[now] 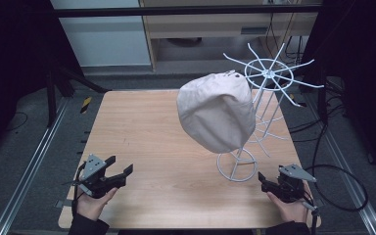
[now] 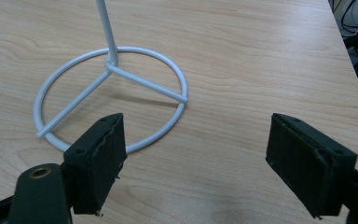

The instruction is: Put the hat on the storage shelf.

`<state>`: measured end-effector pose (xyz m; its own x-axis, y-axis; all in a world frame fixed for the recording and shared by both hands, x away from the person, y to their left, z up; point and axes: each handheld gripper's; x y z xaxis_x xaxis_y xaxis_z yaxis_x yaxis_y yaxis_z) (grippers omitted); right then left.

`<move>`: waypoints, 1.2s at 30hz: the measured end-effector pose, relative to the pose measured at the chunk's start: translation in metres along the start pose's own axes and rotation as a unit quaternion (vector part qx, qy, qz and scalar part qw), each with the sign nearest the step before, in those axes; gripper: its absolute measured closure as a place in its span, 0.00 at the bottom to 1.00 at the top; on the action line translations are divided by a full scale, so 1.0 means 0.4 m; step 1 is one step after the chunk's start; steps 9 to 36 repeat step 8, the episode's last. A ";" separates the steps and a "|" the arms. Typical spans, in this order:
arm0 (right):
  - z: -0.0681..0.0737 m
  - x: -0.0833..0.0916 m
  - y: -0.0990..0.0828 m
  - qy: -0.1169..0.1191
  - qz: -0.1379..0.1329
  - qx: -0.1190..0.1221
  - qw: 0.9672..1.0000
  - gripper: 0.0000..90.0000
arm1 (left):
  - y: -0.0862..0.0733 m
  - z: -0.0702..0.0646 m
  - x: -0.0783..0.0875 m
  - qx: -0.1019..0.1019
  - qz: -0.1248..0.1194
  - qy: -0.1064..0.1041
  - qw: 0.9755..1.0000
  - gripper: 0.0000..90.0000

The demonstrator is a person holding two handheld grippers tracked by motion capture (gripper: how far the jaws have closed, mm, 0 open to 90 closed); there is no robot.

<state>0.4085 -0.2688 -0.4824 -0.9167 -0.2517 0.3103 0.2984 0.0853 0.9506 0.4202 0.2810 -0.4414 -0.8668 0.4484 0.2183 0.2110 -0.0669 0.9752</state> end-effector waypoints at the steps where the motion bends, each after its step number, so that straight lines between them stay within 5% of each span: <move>1: 0.001 0.000 0.000 0.000 0.001 -0.001 1.000 0.22 | -0.007 0.007 0.000 0.003 0.003 0.005 1.000 0.27; 8: -0.001 0.001 -0.001 0.000 0.003 -0.003 1.000 0.22 | -0.056 0.059 0.008 0.018 0.029 0.043 0.998 0.27; 36: -0.001 0.001 -0.001 0.000 0.003 -0.003 1.000 0.22 | -0.056 0.059 0.008 0.018 0.029 0.043 0.998 0.27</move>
Point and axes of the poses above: each handheld gripper's, and its own axes: x roughly backward along the jaws, y roughly out of its top, z roughly to its left, and after that the axes turned 14 degrees about -z, right-handed
